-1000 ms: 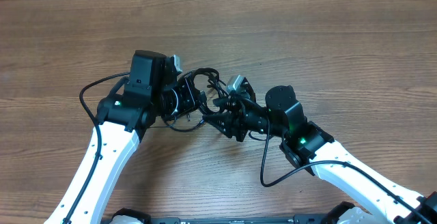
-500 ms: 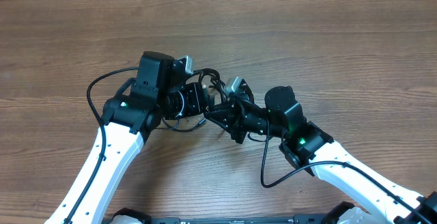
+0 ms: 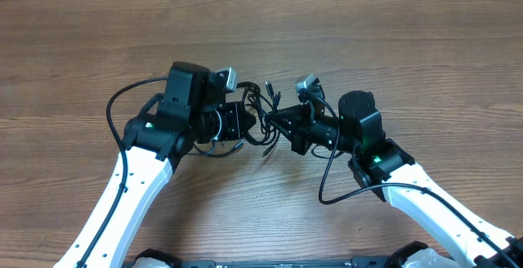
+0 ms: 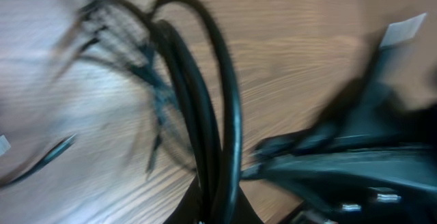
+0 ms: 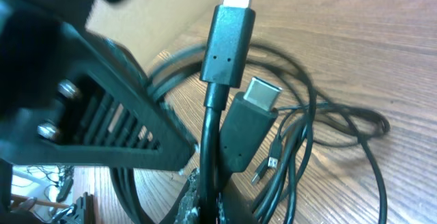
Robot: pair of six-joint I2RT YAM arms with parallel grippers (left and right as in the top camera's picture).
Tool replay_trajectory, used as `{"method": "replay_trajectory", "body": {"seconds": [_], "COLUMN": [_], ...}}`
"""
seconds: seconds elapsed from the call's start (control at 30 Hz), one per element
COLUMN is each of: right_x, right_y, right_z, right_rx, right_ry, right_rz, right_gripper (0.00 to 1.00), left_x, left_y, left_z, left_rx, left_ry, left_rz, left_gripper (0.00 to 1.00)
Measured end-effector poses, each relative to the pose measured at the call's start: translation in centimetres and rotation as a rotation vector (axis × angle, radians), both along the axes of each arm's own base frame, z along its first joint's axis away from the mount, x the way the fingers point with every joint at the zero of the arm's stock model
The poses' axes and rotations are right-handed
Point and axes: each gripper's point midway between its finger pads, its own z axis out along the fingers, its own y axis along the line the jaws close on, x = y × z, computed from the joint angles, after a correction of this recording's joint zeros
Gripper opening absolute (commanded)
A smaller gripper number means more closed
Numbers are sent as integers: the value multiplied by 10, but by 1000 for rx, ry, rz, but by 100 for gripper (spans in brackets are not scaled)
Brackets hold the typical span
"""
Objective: Untangle cables
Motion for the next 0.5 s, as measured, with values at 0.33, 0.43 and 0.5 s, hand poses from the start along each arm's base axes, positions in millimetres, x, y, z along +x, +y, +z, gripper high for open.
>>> {"method": "replay_trajectory", "body": {"seconds": [0.33, 0.43, 0.5], "right_x": [-7, -13, -15], "right_y": [9, 14, 17], "right_z": [-6, -2, 0], "right_rx": [35, 51, 57], "right_ry": [62, 57, 52], "right_rz": [59, 94, 105], "right_gripper": [4, 4, 4], "left_x": [4, 8, 9], "left_y": [-34, -38, -43], "left_z": [45, 55, 62], "left_rx": [-227, -266, -291], "left_ry": [-111, -133, -149], "left_rz": [-137, -136, -138], "left_gripper": [4, 4, 4]}}
